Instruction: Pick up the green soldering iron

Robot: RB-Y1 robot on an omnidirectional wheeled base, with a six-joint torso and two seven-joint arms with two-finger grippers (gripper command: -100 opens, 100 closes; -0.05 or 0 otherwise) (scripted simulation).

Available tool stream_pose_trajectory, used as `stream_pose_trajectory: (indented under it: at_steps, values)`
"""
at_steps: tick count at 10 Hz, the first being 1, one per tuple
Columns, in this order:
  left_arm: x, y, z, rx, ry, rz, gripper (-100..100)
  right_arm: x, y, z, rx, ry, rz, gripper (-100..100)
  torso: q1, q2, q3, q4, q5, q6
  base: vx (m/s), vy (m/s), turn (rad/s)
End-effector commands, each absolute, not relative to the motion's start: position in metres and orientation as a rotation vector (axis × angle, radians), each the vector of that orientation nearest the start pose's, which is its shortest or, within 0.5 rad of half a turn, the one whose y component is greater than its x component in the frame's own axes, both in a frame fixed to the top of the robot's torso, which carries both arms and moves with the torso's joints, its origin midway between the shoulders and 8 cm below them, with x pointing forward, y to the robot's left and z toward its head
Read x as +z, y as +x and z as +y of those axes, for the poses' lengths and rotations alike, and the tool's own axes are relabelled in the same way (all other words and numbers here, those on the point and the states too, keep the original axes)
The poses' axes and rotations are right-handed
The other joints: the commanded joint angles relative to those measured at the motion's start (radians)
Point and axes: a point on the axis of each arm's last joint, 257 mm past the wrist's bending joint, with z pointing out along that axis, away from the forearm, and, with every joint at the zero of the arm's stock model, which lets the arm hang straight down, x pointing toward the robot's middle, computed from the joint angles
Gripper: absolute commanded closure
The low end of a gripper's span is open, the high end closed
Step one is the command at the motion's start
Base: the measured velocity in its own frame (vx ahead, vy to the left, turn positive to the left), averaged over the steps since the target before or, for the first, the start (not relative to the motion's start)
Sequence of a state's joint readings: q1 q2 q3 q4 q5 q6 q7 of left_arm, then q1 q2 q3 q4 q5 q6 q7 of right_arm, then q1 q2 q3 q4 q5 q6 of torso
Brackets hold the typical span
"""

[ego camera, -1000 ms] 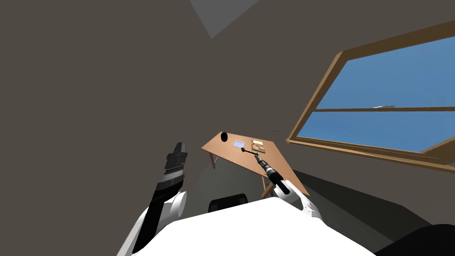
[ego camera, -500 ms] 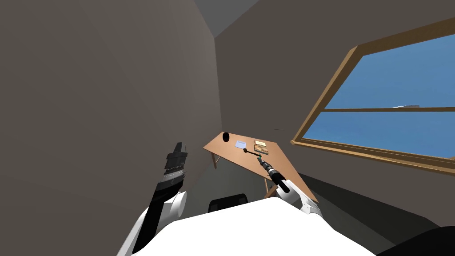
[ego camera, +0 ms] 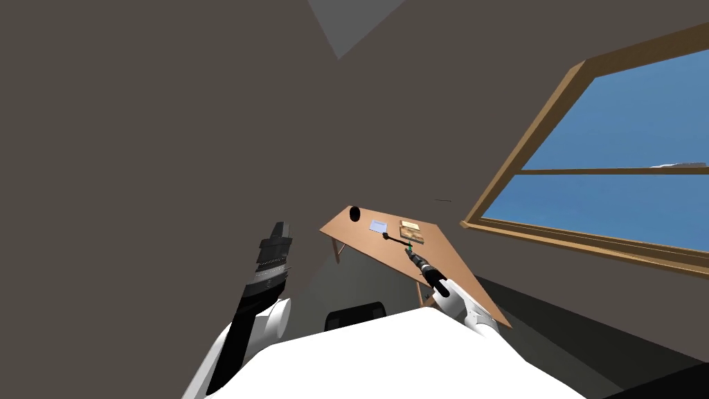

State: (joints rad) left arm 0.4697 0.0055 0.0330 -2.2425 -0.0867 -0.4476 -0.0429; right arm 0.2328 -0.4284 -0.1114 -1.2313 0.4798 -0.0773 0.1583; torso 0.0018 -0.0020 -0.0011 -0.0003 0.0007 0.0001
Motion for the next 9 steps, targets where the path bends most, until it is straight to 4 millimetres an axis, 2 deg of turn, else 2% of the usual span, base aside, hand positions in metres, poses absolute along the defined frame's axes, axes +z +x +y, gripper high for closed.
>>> stream_pose_trajectory:
  at_steps: [1, 2, 3, 4, 5, 6, 7, 8, 9]
  values:
    - [0.007, 0.362, 0.281, -1.169, -0.63, 0.716, 0, -0.433, 0.376, -0.505, 0.06, 0.746, 1.907, -100, 0.0, 0.0, 0.0, 0.0, 0.0, 0.0, 0.041, 0.024, 0.044]
    - [0.007, 0.362, 0.281, -1.169, -0.63, 0.716, 0, -0.434, 0.38, -0.52, 0.01, 0.748, 1.915, -100, -0.001, 0.0, 0.0, 0.0, 0.0, 0.001, 0.047, 0.026, 0.084]
    - [0.007, 0.362, 0.281, -1.169, -0.63, 0.716, 0, -0.446, 0.369, -0.525, -0.006, 0.768, 1.937, -100, 0.0, 0.0, 0.0, 0.0, 0.0, 0.0, 0.039, 0.017, 0.045]
    - [0.007, 0.362, 0.281, -1.169, -0.63, 0.716, 0, -0.447, 0.368, -0.525, -0.008, 0.77, 1.939, -100, -0.001, 0.0, 0.0, 0.0, 0.0, 0.001, 0.018, 0.003, -0.011]
    - [0.007, 0.362, 0.281, -1.169, -0.63, 0.716, 0, -0.446, 0.373, -0.539, -0.053, 0.773, 1.942, -100, -0.002, 0.001, 0.001, 0.0, 0.0, 0.001, 0.026, 0.015, 0.07]
    - [0.007, 0.362, 0.281, -1.169, -0.63, 0.716, 0, -0.448, 0.371, -0.539, -0.056, 0.777, 1.946, -100, -0.001, 0.001, 0.001, 0.0, 0.0, 0.0, 0.032, 0.015, 0.056]
    - [0.007, 0.362, 0.281, -1.169, -0.63, 0.716, 0, -0.46, 0.36, -0.544, -0.072, 0.797, 1.967, -100, -0.001, 0.001, 0.0, 0.0, 0.0, 0.0, 0.019, 0.004, 0.01]
    - [0.007, 0.362, 0.281, -1.169, -0.63, 0.716, 0, -0.457, 0.365, -0.556, -0.112, 0.801, 1.966, -100, -0.002, 0.001, 0.001, 0.0, 0.0, 0.001, 0.034, 0.008, 0.076]
    - [0.007, 0.362, 0.281, -1.169, -0.63, 0.716, 0, -0.466, 0.356, -0.559, -0.125, 0.817, 1.984, -100, -0.001, 0.001, 0.0, 0.0, 0.0, 0.0, 0.037, 0.009, 0.055]
